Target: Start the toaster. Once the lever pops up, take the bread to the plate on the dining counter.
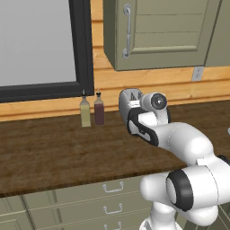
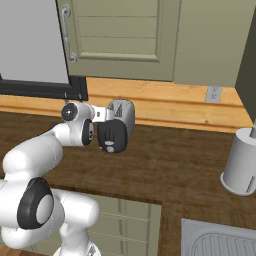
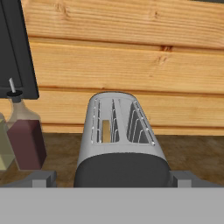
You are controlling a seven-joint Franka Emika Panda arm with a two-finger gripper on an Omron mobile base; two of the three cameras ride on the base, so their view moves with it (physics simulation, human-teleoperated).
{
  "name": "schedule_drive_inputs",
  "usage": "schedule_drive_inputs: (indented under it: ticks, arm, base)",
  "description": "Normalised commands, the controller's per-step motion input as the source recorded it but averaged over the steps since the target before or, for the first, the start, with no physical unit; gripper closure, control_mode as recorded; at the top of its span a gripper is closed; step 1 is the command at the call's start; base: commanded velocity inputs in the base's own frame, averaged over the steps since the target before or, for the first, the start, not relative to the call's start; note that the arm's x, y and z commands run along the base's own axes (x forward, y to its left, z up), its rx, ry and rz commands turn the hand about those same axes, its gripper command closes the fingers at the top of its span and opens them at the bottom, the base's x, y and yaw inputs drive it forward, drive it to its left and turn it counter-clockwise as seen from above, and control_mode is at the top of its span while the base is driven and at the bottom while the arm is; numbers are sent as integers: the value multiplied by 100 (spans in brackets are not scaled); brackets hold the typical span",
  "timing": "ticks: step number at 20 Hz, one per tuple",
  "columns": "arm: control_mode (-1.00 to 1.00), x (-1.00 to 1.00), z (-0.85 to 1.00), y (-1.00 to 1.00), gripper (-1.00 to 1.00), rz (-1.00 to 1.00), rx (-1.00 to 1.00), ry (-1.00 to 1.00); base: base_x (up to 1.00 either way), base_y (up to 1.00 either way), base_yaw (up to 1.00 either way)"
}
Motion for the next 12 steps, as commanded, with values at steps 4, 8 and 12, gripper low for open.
schedule_drive_inputs:
  ticks: [4,8,12]
  arm:
    - [-100,0,0,0,-100,0,0,0]
    - [-100,0,0,0,-100,0,0,0]
    - [-100,0,0,0,-100,0,0,0]
  base:
    - [0,0,0]
    - [0,0,0]
    - [0,0,0]
